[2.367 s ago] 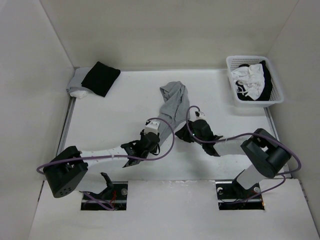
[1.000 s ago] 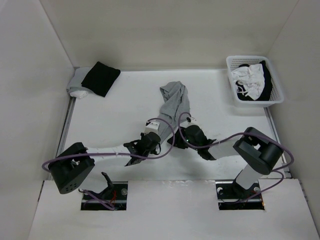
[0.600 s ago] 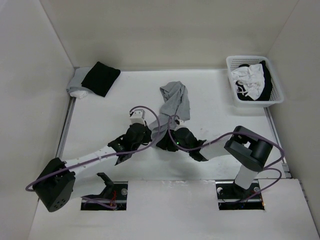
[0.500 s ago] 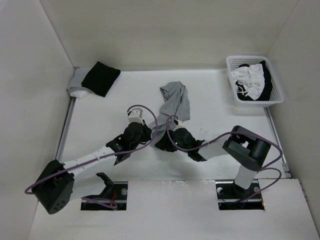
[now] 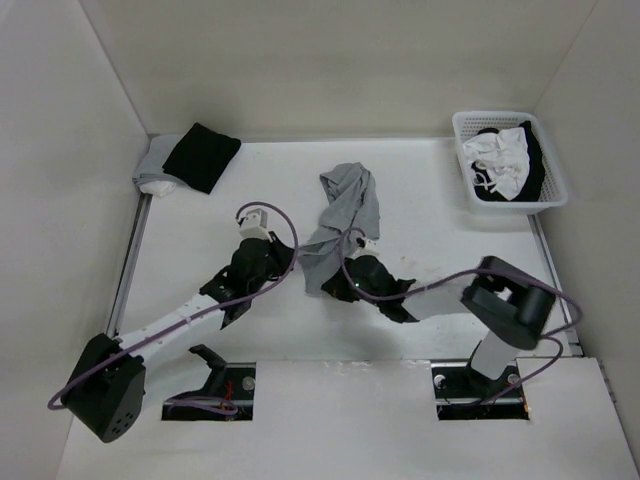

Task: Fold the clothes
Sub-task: Flatten the tank top out

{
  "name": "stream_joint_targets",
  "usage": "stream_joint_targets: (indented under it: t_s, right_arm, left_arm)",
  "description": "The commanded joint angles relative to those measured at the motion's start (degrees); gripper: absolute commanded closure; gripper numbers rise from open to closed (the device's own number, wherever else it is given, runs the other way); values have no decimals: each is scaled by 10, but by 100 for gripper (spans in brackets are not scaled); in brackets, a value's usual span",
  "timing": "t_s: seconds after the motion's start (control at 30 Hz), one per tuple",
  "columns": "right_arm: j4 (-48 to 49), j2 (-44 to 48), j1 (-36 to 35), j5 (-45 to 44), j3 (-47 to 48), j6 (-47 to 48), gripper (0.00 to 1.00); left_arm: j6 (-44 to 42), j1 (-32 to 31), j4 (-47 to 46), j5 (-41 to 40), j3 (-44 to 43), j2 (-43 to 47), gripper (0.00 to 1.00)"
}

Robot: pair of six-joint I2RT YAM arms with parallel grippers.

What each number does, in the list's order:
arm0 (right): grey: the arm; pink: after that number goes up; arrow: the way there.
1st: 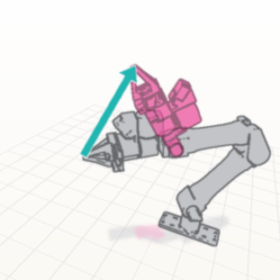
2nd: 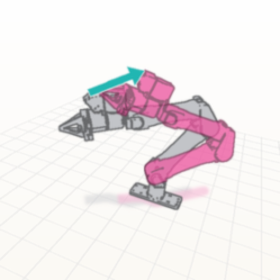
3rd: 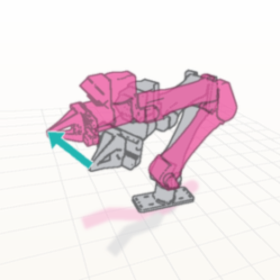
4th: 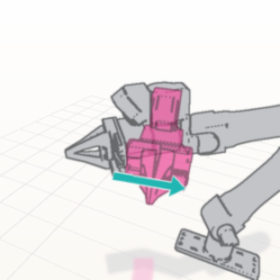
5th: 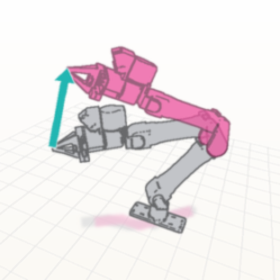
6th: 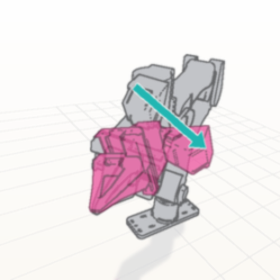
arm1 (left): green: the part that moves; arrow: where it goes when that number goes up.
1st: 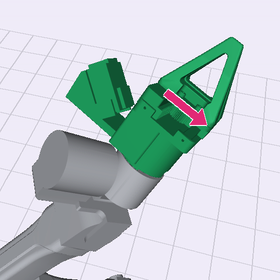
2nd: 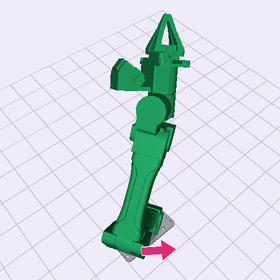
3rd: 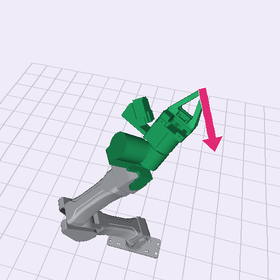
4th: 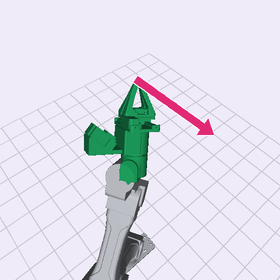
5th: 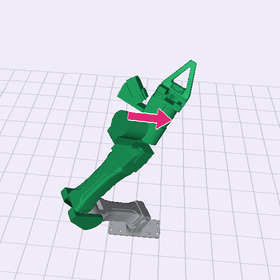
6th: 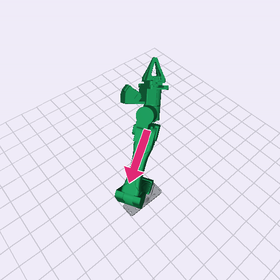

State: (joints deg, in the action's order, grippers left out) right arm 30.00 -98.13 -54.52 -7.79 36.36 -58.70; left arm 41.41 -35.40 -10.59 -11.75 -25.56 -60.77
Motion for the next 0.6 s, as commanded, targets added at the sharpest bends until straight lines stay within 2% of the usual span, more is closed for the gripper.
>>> stream_joint_targets:
  t_s: [0.0,0.07,0.1,0.2,0.23,0.27,0.4,0.57]
  right_arm:
    - [-91,219,-6,-71,-23,60,100]
    - [-164,306,-8,-99,-8,91,100]
    - [-241,388,-18,-132,23,120,100]
    - [-320,476,-28,-172,77,168,100]
    - [-359,512,-37,-194,120,196,100]
    - [-369,520,-39,-201,135,205,100]
    - [-438,540,-63,-251,319,309,100]
    - [-451,500,-160,-325,512,423,100]
  left_arm:
    - [22,31,-16,11,-59,85,100]
    - [34,42,-1,9,-85,114,100]
    - [45,53,14,6,-118,140,100]
    - [68,69,28,-5,-177,186,100]
    - [75,71,28,-11,-199,195,100]
    - [78,71,28,-13,-214,197,100]
    - [72,62,20,-31,-325,208,100]
    - [26,48,9,-57,-451,210,100]
